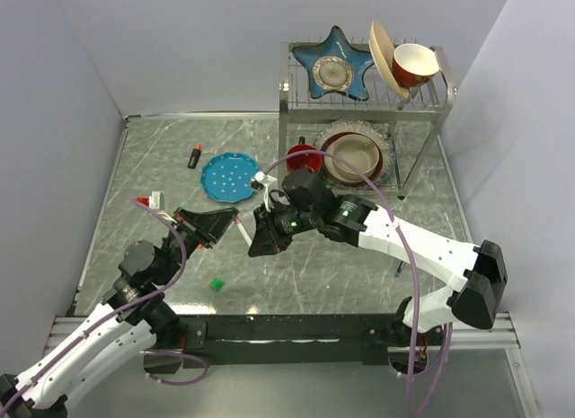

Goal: Insert the pens into the pen caps

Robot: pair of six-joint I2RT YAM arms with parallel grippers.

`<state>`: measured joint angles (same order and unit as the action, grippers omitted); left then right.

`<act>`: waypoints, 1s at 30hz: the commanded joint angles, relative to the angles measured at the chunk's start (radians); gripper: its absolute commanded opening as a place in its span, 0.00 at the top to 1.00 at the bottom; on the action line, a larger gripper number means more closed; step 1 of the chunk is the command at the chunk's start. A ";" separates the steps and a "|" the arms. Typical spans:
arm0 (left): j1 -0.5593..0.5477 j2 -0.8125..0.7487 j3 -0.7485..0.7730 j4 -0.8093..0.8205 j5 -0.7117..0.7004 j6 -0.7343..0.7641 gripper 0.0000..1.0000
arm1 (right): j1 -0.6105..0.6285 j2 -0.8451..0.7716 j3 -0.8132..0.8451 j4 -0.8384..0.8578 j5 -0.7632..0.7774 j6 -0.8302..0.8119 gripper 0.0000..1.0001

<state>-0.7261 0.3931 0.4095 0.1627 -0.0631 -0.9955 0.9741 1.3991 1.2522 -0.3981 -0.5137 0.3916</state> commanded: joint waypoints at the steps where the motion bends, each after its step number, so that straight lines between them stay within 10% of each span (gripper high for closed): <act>1: -0.110 0.029 -0.081 -0.290 0.431 0.011 0.99 | -0.095 0.012 0.196 0.556 0.255 0.021 1.00; 9: -0.110 0.038 0.199 -0.552 0.087 0.083 0.99 | -0.094 -0.058 -0.003 0.550 0.159 0.053 1.00; 14: -0.110 0.174 0.388 -0.615 -0.018 0.146 0.99 | -0.091 -0.222 -0.294 0.513 0.191 0.084 0.46; 30: -0.110 0.686 0.299 -0.273 -0.061 0.118 0.99 | -0.094 -0.761 -0.611 0.228 0.512 0.161 0.21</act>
<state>-0.8330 1.0027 0.7311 -0.2478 -0.1383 -0.8776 0.8810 0.6750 0.6468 -0.1143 -0.0929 0.5388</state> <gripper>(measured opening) 0.057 0.743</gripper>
